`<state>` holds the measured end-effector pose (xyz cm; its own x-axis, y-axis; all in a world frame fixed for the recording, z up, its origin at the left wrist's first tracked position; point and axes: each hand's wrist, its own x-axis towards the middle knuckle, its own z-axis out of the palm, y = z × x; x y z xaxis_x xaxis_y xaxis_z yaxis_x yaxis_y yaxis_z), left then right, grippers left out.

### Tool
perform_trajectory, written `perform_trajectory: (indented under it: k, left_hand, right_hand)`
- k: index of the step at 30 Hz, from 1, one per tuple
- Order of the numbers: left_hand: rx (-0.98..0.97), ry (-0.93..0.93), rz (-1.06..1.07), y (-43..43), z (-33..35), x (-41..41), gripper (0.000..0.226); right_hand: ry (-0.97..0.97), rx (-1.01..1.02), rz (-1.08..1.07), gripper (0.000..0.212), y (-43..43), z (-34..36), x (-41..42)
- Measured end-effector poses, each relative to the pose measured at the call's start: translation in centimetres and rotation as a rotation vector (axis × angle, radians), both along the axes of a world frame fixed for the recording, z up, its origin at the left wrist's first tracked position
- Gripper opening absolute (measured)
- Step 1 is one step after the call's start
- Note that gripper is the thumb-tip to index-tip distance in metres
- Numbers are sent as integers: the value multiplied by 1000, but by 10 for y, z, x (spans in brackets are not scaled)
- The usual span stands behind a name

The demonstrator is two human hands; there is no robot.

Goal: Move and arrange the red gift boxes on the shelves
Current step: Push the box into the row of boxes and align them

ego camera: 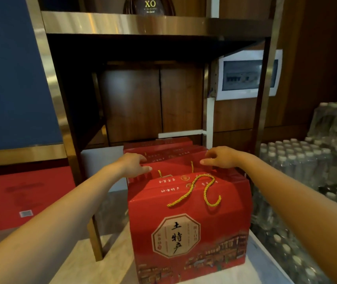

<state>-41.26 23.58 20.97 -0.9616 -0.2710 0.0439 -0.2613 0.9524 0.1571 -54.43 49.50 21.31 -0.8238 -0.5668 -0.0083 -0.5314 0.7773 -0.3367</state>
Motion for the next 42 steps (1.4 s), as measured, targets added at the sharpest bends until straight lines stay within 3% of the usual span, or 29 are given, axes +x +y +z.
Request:
perform_trajectory:
  k: [5, 9, 15, 18, 21, 24, 27, 29, 33, 38, 42]
  left_hand:
    - [-56, -50, -41, -24, -11, -31, 68]
    - [15, -118, -109, -42, -24, -48, 71]
    - [39, 156, -44, -47, -50, -64, 60]
    - [43, 208, -26, -51, -57, -66, 55]
    - [121, 237, 13, -53, -59, -64, 59]
    - [227, 278, 181, -54, -60, -63, 81]
    - [564, 319, 277, -59, -62, -58, 85]
    - [683, 350, 307, -57, -63, -55, 79]
    - [742, 388, 308, -49, -58, -55, 68]
    - [801, 360, 312, -42, -50, -49, 78]
    - [838, 397, 338, -33, -49, -41, 75]
  right_hand:
    - [11, -17, -38, 65, -22, -5, -33]
    - [18, -26, -38, 58, -39, -8, -59]
    - [-35, 56, -74, 59, -56, -17, -88]
    - [-31, 54, -165, 68, -59, -18, -98]
    - [-137, 42, -164, 66, -55, -17, -109]
    - [-197, -46, -139, 55, -52, -17, -115]
    - [-251, -156, -104, 26, -50, -17, -117]
    - [-317, -222, -84, 20, -46, -15, -116]
    - [-379, -300, -118, 24, -31, -13, -110]
    - [-343, -360, -169, 43, -12, -17, -95]
    - [-308, -420, -164, 46, 0, -24, -88]
